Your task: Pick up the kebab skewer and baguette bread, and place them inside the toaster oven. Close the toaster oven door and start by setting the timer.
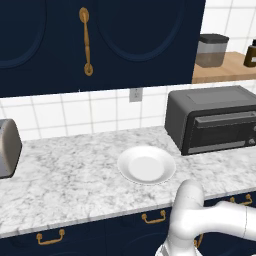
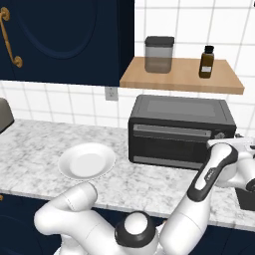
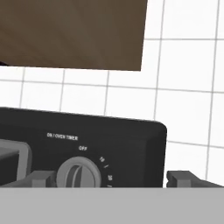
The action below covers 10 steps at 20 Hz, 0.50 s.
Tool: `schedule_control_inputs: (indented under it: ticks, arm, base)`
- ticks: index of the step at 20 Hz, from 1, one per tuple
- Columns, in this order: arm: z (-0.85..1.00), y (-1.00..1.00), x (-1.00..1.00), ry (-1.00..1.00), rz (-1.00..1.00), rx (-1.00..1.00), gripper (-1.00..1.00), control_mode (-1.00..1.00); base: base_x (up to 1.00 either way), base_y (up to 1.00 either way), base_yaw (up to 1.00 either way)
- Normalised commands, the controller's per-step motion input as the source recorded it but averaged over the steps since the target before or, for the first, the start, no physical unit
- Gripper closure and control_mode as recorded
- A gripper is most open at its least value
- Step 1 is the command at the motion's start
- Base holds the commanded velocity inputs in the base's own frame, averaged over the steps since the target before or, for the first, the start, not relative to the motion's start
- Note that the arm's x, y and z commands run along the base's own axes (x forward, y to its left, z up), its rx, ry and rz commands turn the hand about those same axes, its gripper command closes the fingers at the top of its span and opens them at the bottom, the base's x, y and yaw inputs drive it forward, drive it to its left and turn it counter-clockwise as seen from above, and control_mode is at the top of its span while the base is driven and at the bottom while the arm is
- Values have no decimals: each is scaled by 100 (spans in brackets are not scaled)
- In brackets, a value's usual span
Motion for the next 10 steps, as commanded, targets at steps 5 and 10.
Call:
schedule_control_inputs:
  ticks: [5, 10]
  arm:
    - [0, 0, 0, -5, -1, 1, 100, -100]
    - [0, 0, -3, -3, -4, 0, 100, -100]
  base:
    - [0, 0, 0]
    - [0, 0, 0]
